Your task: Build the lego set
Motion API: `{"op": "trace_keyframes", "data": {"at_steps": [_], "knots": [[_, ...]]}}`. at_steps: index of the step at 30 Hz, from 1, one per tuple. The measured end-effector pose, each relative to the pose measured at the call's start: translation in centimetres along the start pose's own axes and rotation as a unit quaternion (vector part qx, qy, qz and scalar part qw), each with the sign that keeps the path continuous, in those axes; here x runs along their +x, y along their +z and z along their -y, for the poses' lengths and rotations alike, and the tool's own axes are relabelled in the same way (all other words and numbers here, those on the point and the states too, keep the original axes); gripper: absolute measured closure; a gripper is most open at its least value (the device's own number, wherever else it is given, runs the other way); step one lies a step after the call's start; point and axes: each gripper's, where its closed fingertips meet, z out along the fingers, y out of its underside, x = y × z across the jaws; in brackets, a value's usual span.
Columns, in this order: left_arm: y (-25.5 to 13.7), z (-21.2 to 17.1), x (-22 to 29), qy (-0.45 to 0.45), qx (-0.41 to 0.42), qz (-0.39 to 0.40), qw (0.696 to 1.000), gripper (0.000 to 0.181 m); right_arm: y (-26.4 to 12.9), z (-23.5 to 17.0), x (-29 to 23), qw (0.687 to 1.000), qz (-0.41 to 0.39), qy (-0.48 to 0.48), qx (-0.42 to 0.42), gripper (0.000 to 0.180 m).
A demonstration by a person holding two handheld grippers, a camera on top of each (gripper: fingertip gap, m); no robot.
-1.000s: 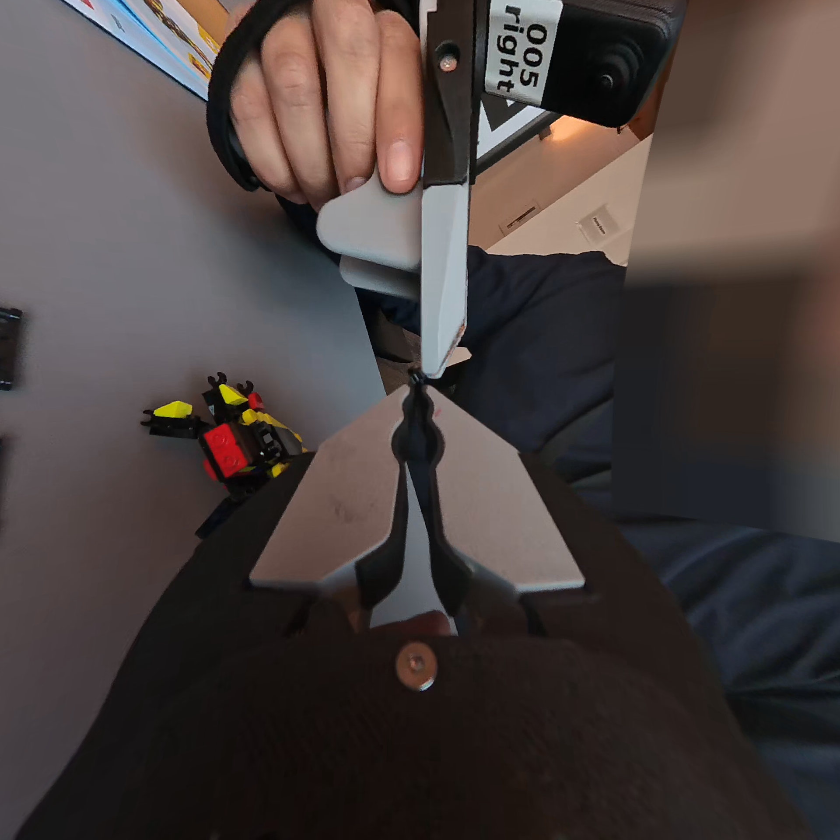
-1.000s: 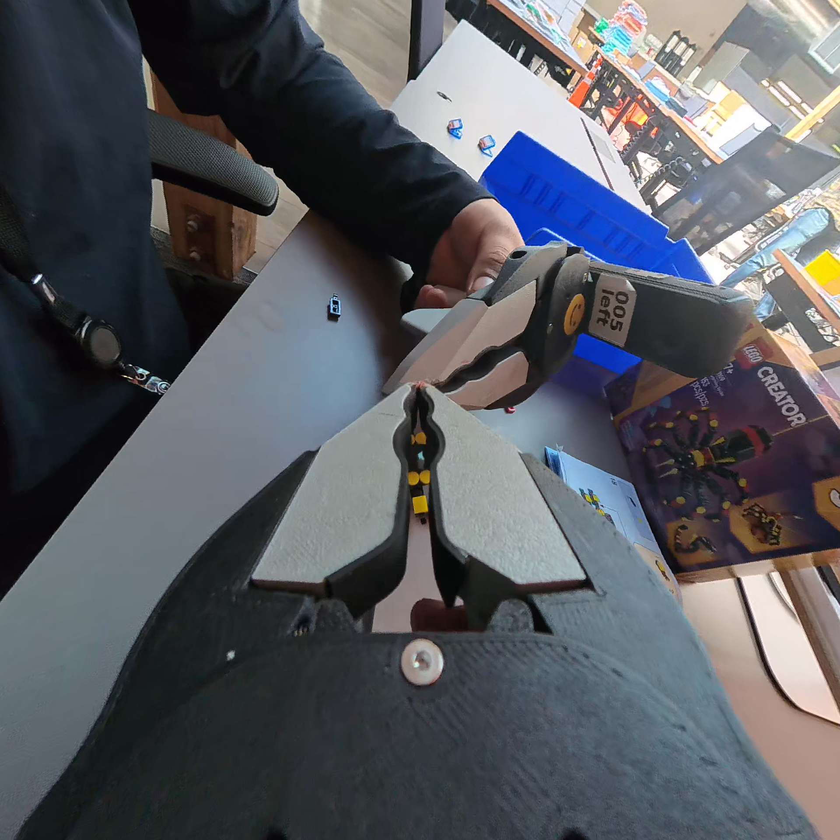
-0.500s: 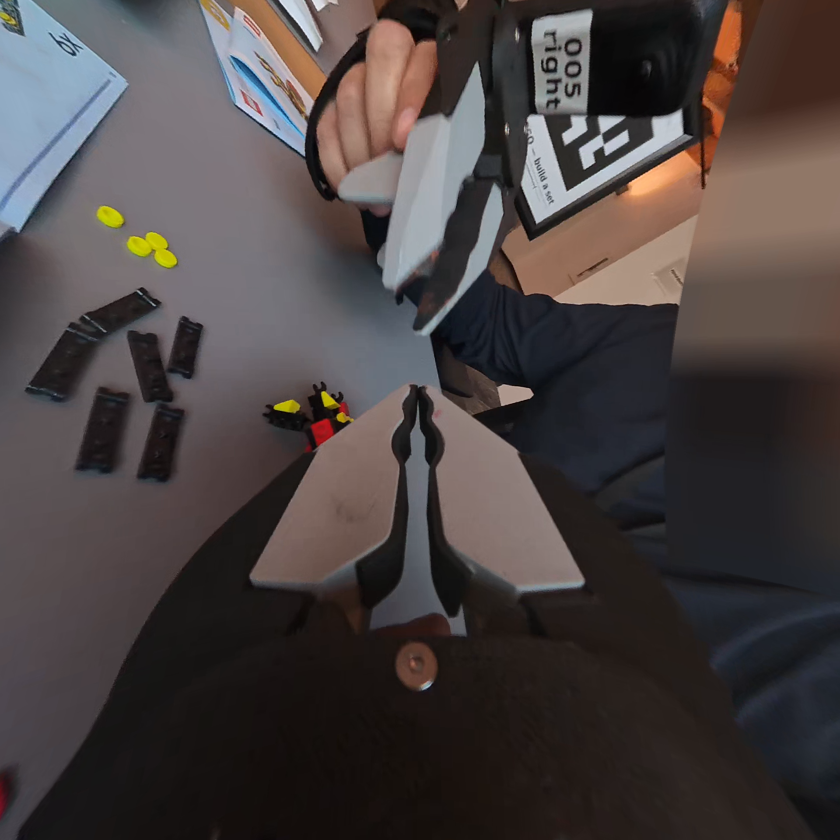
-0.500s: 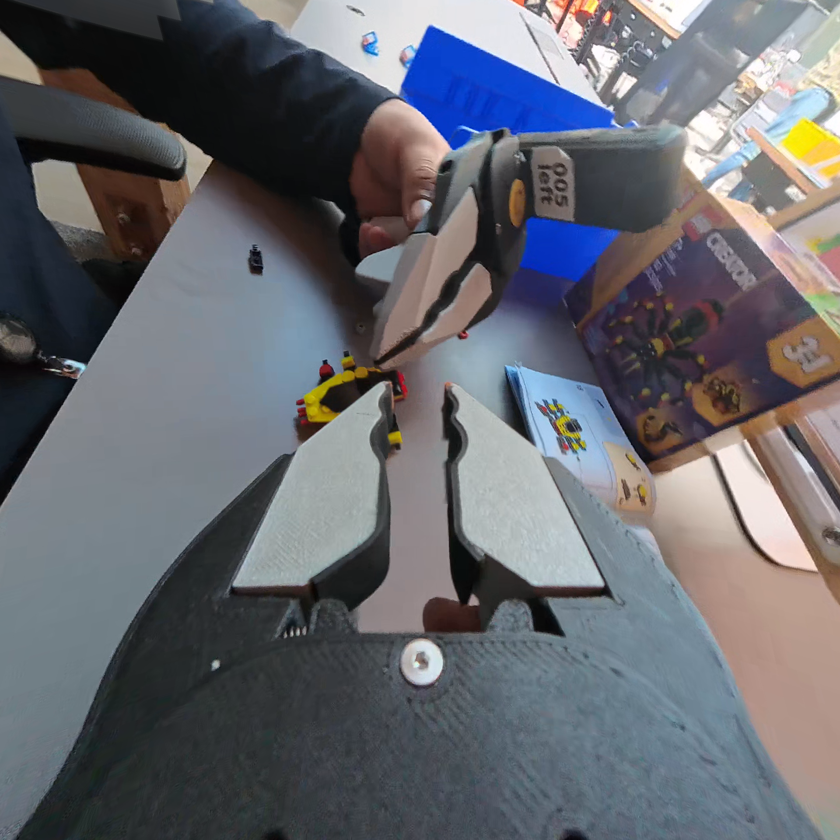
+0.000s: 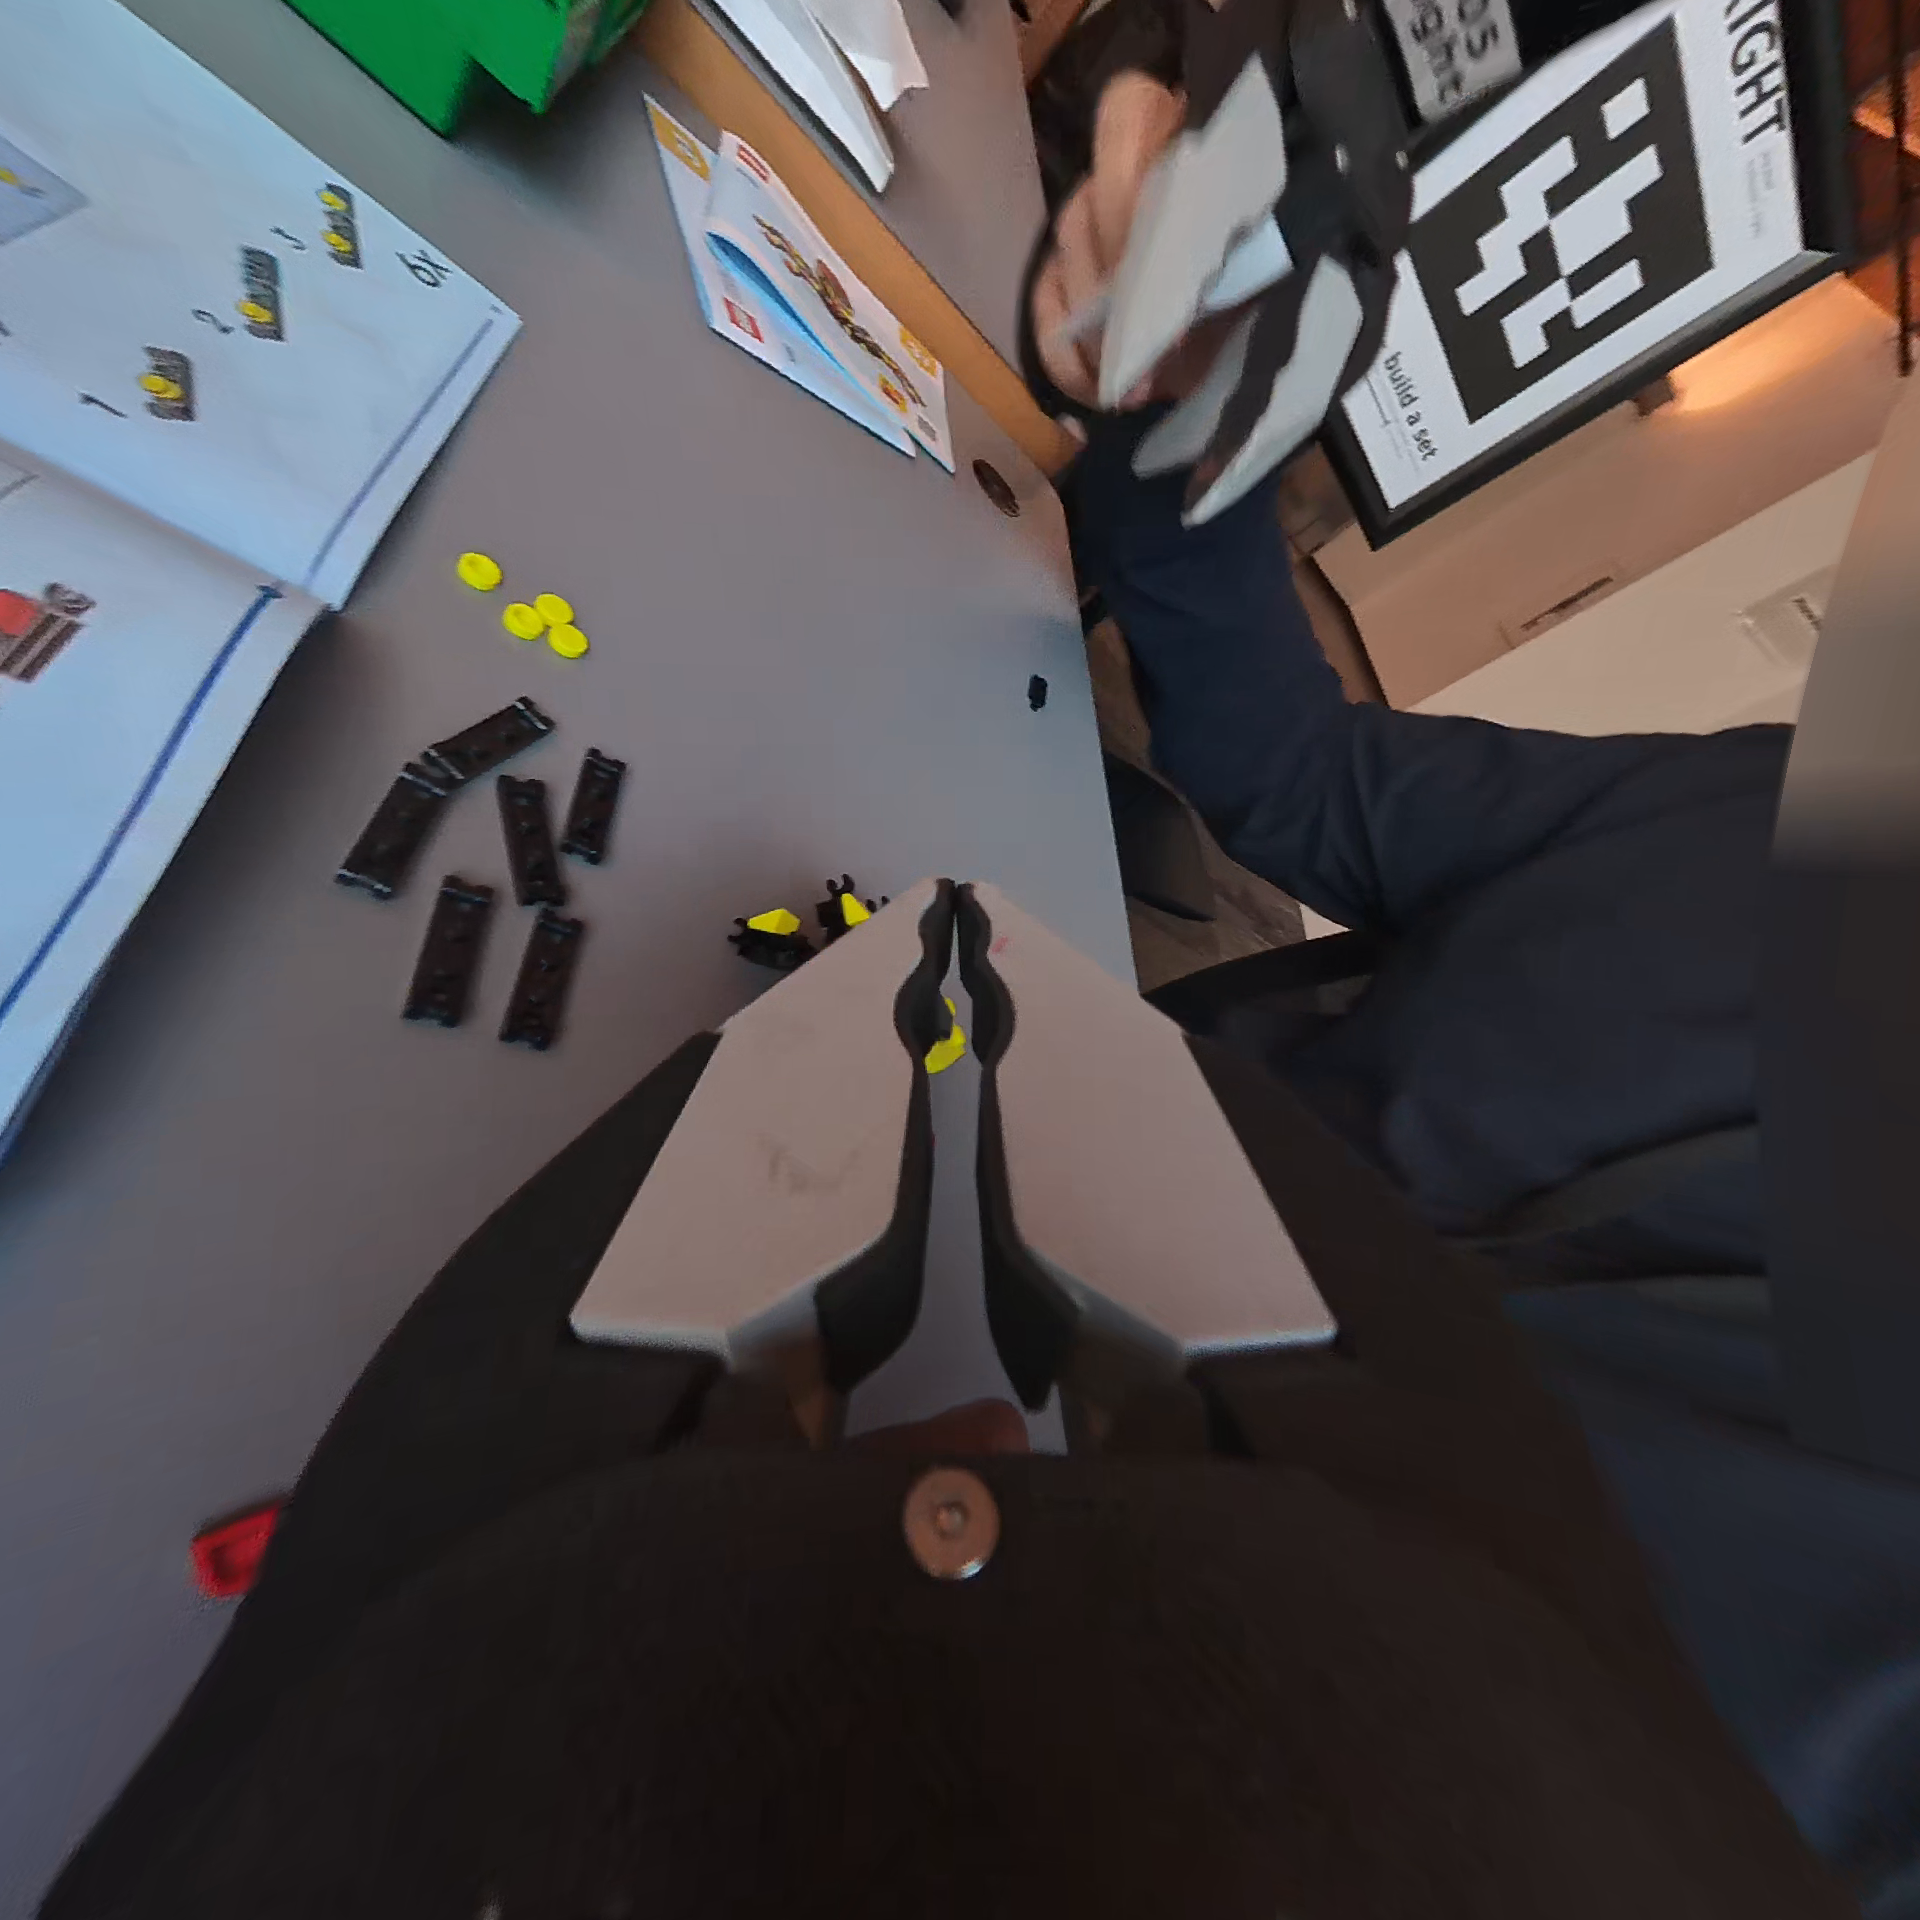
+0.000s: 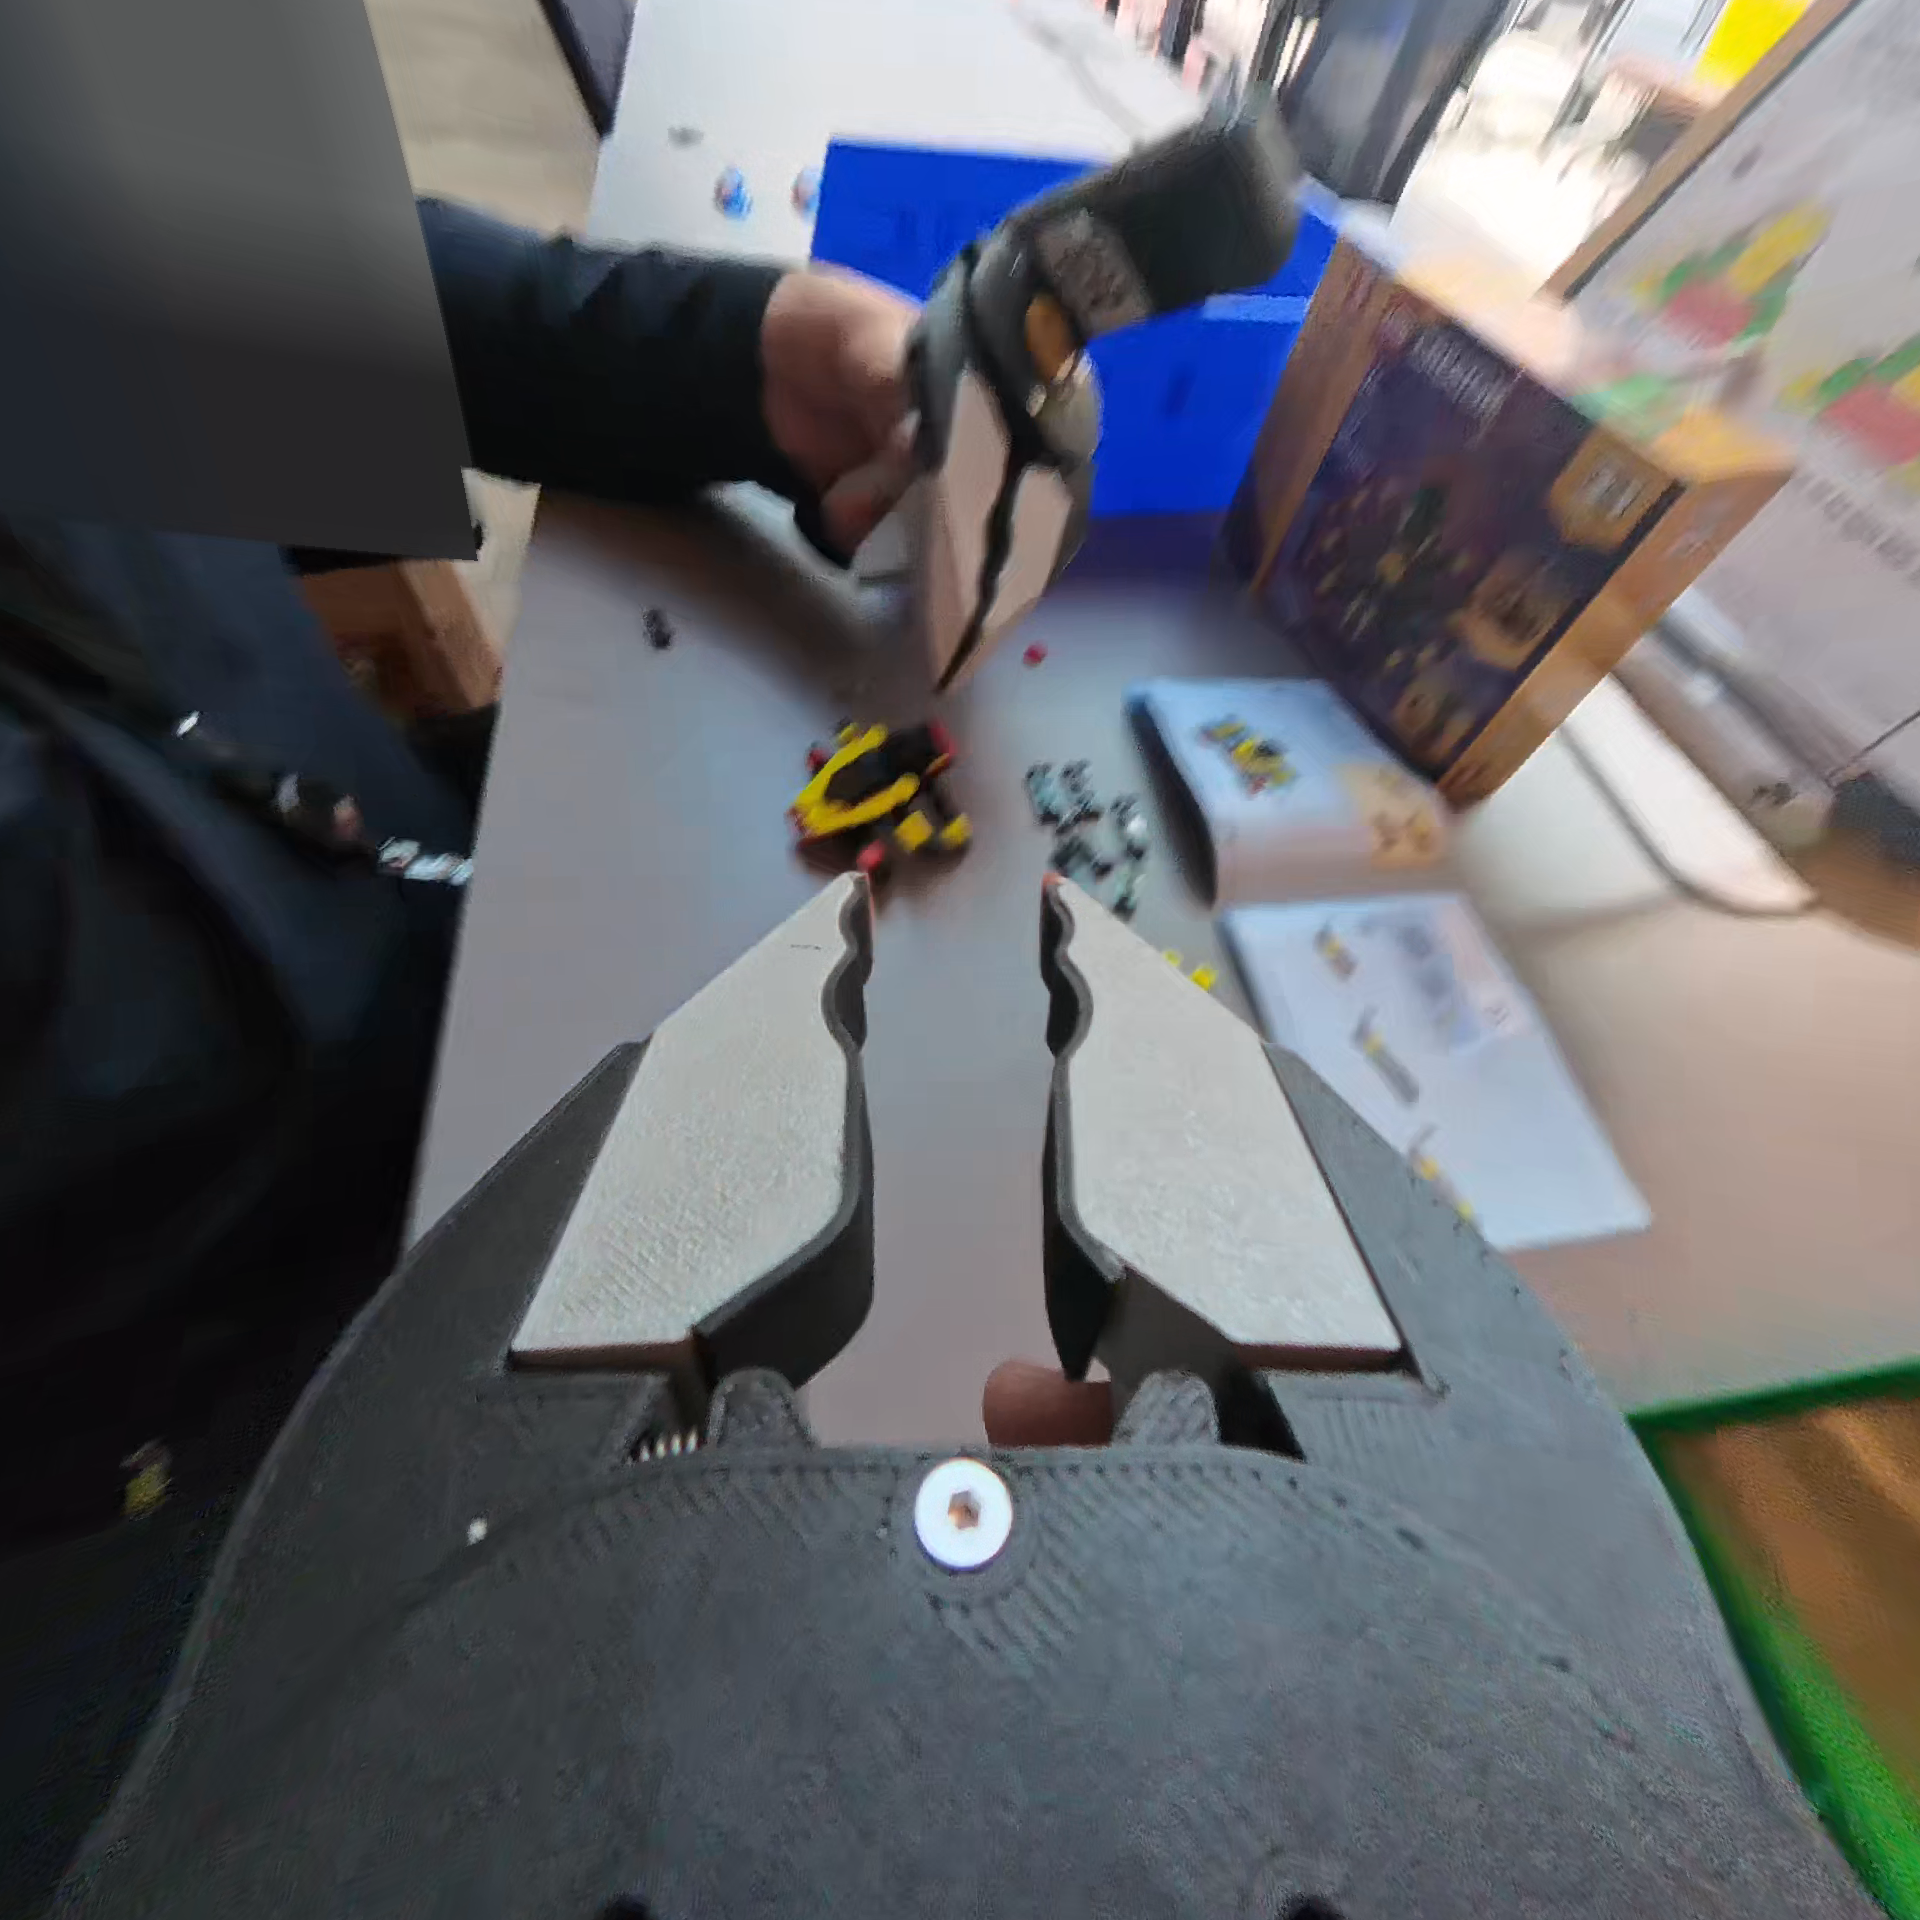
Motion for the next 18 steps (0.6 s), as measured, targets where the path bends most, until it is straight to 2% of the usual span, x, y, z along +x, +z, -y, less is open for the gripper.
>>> {"op": "trace_keyframes", "data": {"at_steps": [5,9,11,13,18], "knots": [[-0.4,0.3,-1.8,0.007,0.005,0.064,0.998,0.178,-3.3,-8.3,-5.8,0.989,-0.02,0.065,-0.132,0.154],[-0.9,0.9,-2.8,0.018,0.018,0.109,0.994,0.17,-4.1,-12.5,-8.2,0.974,-0.037,0.102,-0.201,0.152],[-1.1,1.2,-3.0,0.024,0.024,0.12,0.992,0.169,-4.1,-13.4,-8.5,0.971,-0.043,0.108,-0.21,0.152],[-1.3,1.3,-3.0,0.024,0.027,0.12,0.992,0.169,-3.9,-13.2,-8.2,0.973,-0.046,0.111,-0.199,0.17],[-2.6,2.5,-2.8,0.032,0.065,0.123,0.99,0.176,-1.4,-12.5,-4.3,0.974,-0.085,0.113,-0.179,0.176]]}}
